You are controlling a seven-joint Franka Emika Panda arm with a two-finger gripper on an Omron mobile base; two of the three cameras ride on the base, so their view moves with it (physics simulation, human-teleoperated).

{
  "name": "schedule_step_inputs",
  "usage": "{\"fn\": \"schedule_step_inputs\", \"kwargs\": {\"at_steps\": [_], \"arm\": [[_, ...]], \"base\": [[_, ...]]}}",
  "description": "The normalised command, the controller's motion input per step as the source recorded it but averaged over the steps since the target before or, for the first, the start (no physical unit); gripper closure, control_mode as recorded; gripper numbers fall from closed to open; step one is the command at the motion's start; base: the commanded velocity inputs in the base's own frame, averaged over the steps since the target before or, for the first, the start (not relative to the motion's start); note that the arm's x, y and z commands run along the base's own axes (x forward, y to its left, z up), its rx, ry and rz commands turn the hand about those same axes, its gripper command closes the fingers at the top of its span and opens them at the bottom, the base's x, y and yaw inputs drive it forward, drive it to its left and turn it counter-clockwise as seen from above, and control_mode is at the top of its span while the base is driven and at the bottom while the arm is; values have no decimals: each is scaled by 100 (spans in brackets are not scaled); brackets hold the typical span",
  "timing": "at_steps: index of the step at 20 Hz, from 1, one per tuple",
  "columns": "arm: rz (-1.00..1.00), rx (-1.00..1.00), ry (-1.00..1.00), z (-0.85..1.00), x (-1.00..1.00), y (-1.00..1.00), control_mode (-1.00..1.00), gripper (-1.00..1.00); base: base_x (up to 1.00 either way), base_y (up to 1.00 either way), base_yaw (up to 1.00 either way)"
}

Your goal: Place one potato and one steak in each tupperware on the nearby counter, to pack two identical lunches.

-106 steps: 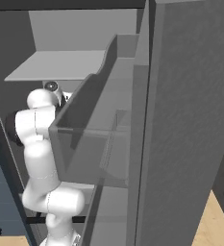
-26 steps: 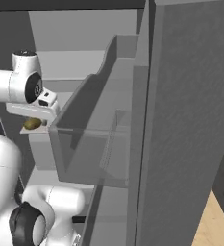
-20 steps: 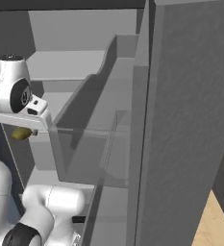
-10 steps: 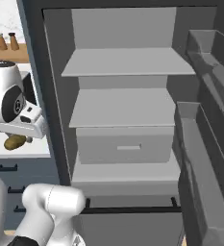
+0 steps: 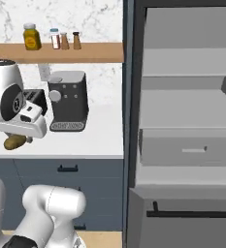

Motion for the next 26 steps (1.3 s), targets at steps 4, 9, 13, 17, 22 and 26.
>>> {"fn": "schedule_step_inputs", "kwargs": {"at_steps": [4,9,13,17,22,26], "arm": [[0,0,0,0,0,0,100,100],[0,0,0,0,0,0,100,100],[0,0,0,0,0,0,100,100],[0,0,0,0,0,0,100,100],[0,0,0,0,0,0,100,100],[0,0,0,0,0,0,100,100]], "base": [[0,100,0],[1,100,0],[14,100,0],[32,100,0],[59,100,0],[52,100,0]]}}
